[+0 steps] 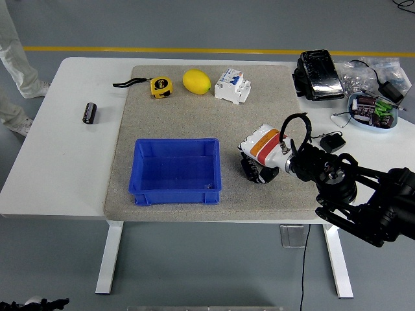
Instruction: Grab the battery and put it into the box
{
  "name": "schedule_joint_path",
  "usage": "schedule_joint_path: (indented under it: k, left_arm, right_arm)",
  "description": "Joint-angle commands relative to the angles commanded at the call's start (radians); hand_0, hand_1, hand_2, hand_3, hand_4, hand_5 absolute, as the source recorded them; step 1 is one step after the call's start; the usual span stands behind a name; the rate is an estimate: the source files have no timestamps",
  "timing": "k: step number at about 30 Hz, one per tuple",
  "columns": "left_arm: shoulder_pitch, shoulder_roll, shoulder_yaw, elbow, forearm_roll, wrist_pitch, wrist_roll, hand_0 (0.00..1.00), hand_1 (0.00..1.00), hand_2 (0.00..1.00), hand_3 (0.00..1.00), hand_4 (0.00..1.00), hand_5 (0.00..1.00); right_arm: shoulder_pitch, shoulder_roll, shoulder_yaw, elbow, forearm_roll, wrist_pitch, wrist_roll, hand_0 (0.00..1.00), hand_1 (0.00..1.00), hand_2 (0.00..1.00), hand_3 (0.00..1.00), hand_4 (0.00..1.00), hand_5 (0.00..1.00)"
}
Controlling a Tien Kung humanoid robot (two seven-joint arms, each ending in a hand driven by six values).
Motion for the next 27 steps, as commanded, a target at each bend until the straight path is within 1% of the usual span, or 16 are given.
schedule_joint_path:
  k: [1,9,18,23,27]
  left_arm:
    - [0.0,0.0,0.0,0.0,0.0,0.0,0.0,0.727,0.701,0.752,0.635,0.64,0.547]
    - [0.001,0.001,0.0,0.001,-0.001,0.0,0.0,0.726,0.701,0.751,0.635,0.64,0.547]
    - [0.001,0.002,0.003,0.001,-0.006,0.001,-0.001,0.726,0.702,0.752,0.635,0.639,0.547]
    - [0.003,0.003,0.002,0.001,-0.006,0.001,-0.001,0.725,0.701,0.751,0.634,0.639,0.547]
    - [0.007,0.003,-0.002,0.002,-0.002,0.001,0.0,0.726,0.701,0.751,0.636,0.64,0.547]
  right_arm:
    - [0.0,0.0,0.0,0.001,-0.001,-0.003,0.0,0.002,0.154,0.548,0.521,0.987,0.267]
    - [0.002,-0.002,0.004,0.01,-0.007,-0.01,-0.003,0.002,0.15,0.545,0.515,0.975,0.259]
    - [0.004,-0.006,0.007,0.018,-0.009,-0.002,-0.003,0.002,0.15,0.544,0.518,0.97,0.256]
    - [0.008,-0.017,0.032,0.054,-0.013,0.002,-0.01,0.002,0.15,0.544,0.514,0.966,0.247]
    - [0.013,-0.023,0.062,0.098,-0.013,0.004,-0.018,0.002,0.148,0.543,0.516,0.957,0.228]
